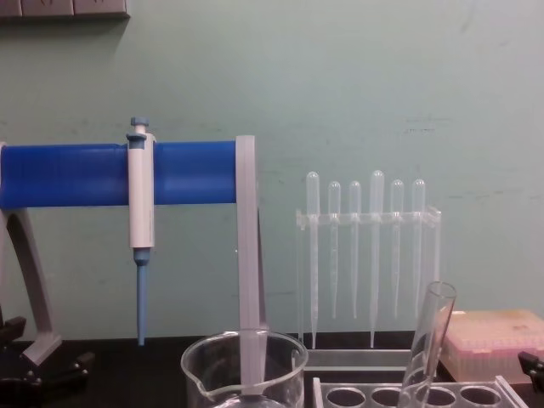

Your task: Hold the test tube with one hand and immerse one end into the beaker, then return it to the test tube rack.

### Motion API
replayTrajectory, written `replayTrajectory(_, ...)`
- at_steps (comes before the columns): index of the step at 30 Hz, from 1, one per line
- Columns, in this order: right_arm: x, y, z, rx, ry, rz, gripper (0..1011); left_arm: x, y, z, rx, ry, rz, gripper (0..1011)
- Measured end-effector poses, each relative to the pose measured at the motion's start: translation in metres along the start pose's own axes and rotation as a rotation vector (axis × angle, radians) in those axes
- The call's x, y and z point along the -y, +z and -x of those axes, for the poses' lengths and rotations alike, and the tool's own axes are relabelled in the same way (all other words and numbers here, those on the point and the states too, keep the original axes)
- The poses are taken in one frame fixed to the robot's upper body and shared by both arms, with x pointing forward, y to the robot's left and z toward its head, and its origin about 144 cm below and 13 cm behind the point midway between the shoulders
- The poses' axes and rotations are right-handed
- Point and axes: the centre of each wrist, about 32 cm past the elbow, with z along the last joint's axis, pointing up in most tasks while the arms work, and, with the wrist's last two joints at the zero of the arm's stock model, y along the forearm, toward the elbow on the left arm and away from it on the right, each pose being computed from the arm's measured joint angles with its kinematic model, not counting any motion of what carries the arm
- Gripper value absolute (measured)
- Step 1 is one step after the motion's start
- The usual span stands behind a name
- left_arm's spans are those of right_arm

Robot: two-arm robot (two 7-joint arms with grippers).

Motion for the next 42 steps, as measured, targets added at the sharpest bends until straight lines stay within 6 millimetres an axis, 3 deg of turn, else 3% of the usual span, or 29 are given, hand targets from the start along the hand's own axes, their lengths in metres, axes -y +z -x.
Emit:
replayTrajectory(7,-0.001,0.000,0.000,0.001,-0.001,-0.002,1002,0.000,0.000,0.000,0.000,0.000,0.000,1000)
replayTrajectory(14,-0.004,0.014,-0.004,0.008,-0.004,-0.051,1002,0.000,0.000,0.000,0.000,0.000,0.000,1000)
replayTrajectory(23,0.017,0.036,-0.024,-0.062,0.074,-0.112,1002,0.000,0.000,0.000,0.000,0.000,0.000,1000)
replayTrajectory(33,0.052,0.033,-0.064,-0.132,0.383,-0.181,1002,0.000,0.000,0.000,0.000,0.000,0.000,1000)
replayTrajectory(42,0.060,0.021,-0.080,-0.131,0.589,-0.222,1002,0.000,0.000,0.000,0.000,0.000,0.000,1000)
